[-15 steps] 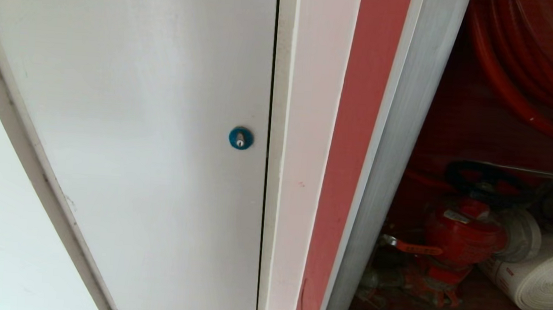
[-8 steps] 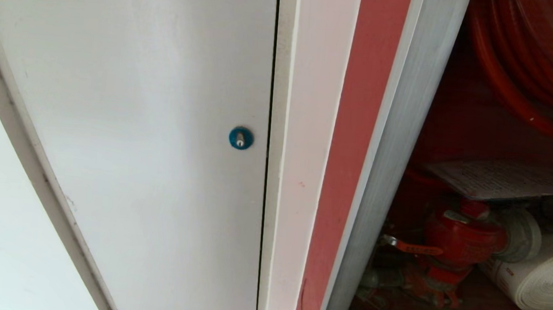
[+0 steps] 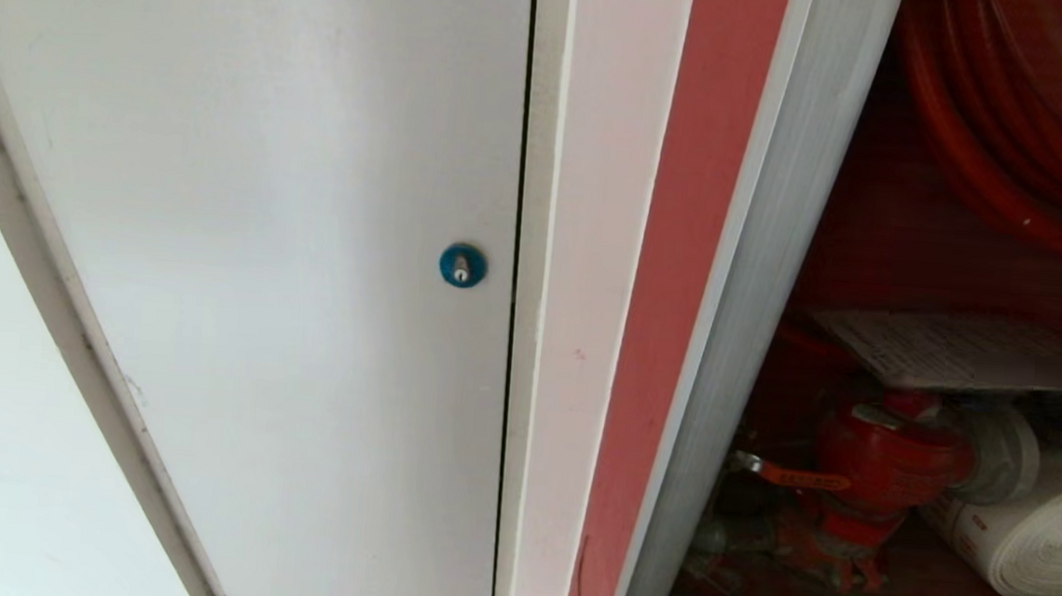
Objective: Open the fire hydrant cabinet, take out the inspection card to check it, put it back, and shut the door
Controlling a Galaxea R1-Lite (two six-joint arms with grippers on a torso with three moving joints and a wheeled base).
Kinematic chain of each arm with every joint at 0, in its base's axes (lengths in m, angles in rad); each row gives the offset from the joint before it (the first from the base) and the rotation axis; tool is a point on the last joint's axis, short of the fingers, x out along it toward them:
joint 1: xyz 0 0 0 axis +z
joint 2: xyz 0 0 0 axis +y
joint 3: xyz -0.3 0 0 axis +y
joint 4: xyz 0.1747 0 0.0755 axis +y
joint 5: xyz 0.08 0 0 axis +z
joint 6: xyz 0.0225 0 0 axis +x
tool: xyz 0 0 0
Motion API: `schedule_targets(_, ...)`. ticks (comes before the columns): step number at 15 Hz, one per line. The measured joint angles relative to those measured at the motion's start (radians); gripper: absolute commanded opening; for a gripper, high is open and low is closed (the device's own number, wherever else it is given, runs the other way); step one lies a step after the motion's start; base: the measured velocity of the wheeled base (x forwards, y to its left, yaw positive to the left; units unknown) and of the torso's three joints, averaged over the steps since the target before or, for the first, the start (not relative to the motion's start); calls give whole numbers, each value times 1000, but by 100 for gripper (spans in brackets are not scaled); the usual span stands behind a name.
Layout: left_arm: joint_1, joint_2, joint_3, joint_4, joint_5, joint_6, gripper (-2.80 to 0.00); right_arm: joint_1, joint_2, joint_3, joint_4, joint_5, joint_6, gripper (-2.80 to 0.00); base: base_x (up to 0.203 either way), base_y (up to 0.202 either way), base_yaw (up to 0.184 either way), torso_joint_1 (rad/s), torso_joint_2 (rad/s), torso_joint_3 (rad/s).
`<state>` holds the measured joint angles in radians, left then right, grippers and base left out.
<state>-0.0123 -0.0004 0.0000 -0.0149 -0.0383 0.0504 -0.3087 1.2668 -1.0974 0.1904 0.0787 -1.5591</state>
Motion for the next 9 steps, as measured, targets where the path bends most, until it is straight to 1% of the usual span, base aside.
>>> schedule_targets(3, 0, 0, 0, 0, 0, 0, -280, 0, -18, 17, 1, -1, 0, 0, 0, 0, 0, 0, 0, 0)
schedule_targets(9, 0, 0, 0, 0, 0, 0, -280, -1, -86, 92, -2, 0, 1, 0, 0, 0, 0, 0, 0, 0)
